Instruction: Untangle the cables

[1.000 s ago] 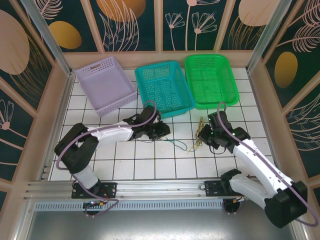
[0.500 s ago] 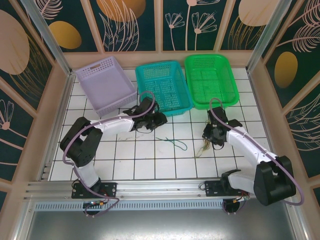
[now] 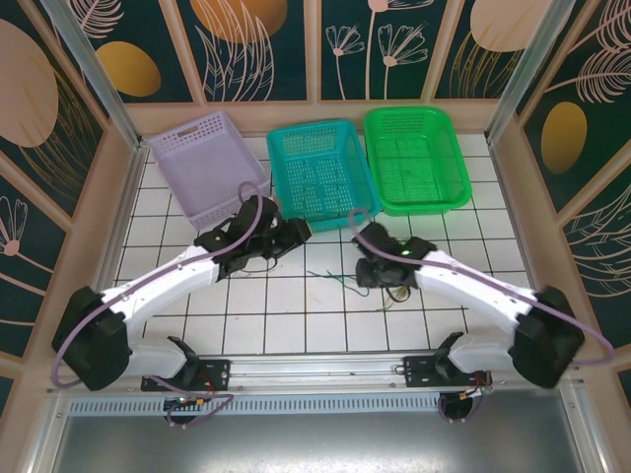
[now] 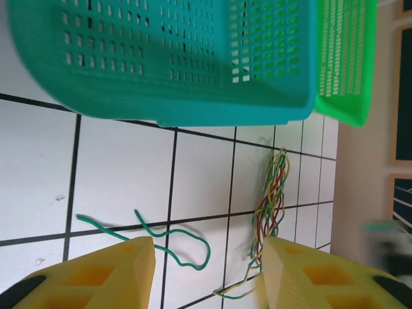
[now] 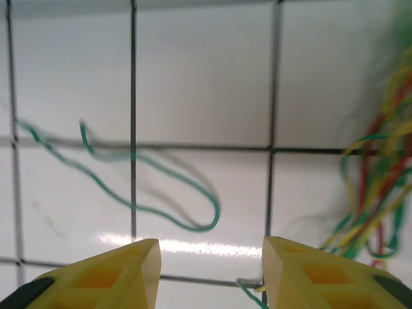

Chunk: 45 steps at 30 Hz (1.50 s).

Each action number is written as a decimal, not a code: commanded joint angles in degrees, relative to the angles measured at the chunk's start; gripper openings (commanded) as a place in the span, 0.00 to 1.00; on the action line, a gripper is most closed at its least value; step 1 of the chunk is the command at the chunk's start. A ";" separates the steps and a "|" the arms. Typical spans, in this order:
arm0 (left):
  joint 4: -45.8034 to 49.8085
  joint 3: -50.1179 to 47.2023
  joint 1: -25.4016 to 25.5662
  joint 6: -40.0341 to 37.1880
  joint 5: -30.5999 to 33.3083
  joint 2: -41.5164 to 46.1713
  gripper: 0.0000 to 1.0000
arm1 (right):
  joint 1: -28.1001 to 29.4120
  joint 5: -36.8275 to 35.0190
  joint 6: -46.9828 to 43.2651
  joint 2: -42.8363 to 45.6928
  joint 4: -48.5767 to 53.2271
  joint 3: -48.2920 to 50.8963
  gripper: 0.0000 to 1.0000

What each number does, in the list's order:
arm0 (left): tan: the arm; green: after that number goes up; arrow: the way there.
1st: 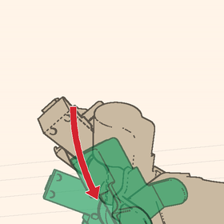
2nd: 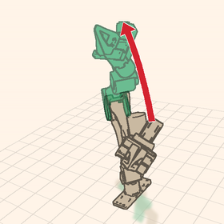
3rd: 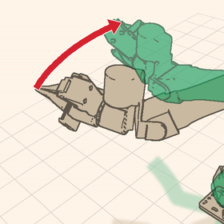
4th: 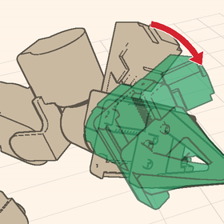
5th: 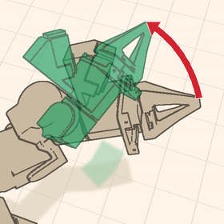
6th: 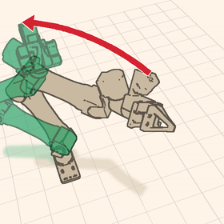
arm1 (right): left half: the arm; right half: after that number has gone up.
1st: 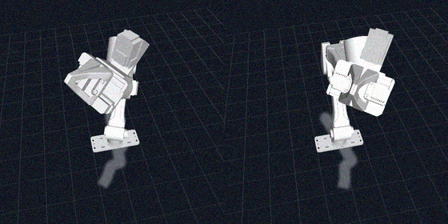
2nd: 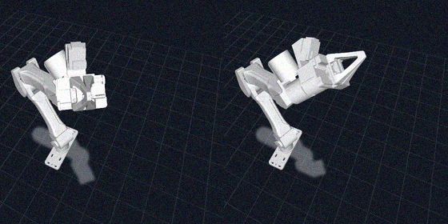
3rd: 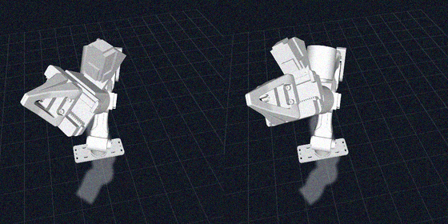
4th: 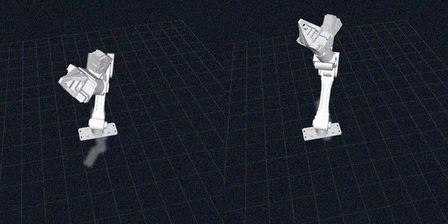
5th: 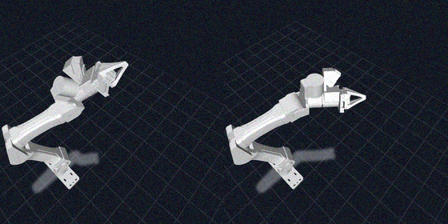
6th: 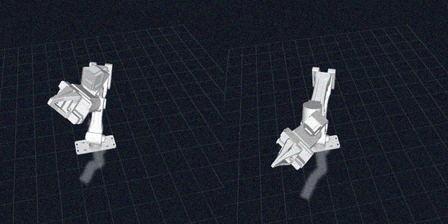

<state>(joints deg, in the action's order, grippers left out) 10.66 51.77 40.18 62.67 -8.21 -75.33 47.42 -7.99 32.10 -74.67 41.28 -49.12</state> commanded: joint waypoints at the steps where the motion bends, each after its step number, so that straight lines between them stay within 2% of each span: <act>1: 3.94 -1.30 0.24 0.80 4.95 4.23 0.48 | 3.54 -0.98 -6.89 -6.66 0.98 -1.72 0.44; 9: 4.45 -2.12 0.23 1.29 5.02 7.77 0.49 | 3.64 -2.69 -10.26 -15.93 -1.10 -5.49 0.45; 17: 3.42 -2.48 0.25 1.28 4.44 10.06 0.49 | 1.39 1.42 -12.03 -13.23 -2.79 -6.19 0.39; 21: -1.83 -4.53 0.24 0.74 1.39 11.63 0.49 | -1.67 3.14 -13.89 -14.97 -3.09 -4.76 0.38; 26: -7.30 -5.64 0.17 -1.50 -4.93 12.39 0.49 | -2.66 4.57 -16.48 -17.38 -4.12 -4.66 0.38; 36: -8.46 -7.29 0.17 -0.41 -5.68 13.63 0.49 | -3.35 6.11 -17.77 -23.47 -6.41 -5.71 0.38; 40: -8.24 -7.10 0.20 -0.70 -5.60 13.67 0.48 | -2.91 8.16 -18.53 -25.84 -7.60 -6.08 0.34; 45: -7.93 -7.11 0.22 -0.80 -5.27 13.98 0.48 | -1.09 8.10 -19.74 -26.28 -8.34 -6.50 0.20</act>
<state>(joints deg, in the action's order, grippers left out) 4.10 45.19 40.18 62.22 -13.08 -62.59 45.04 -1.61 13.52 -97.76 36.32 -55.90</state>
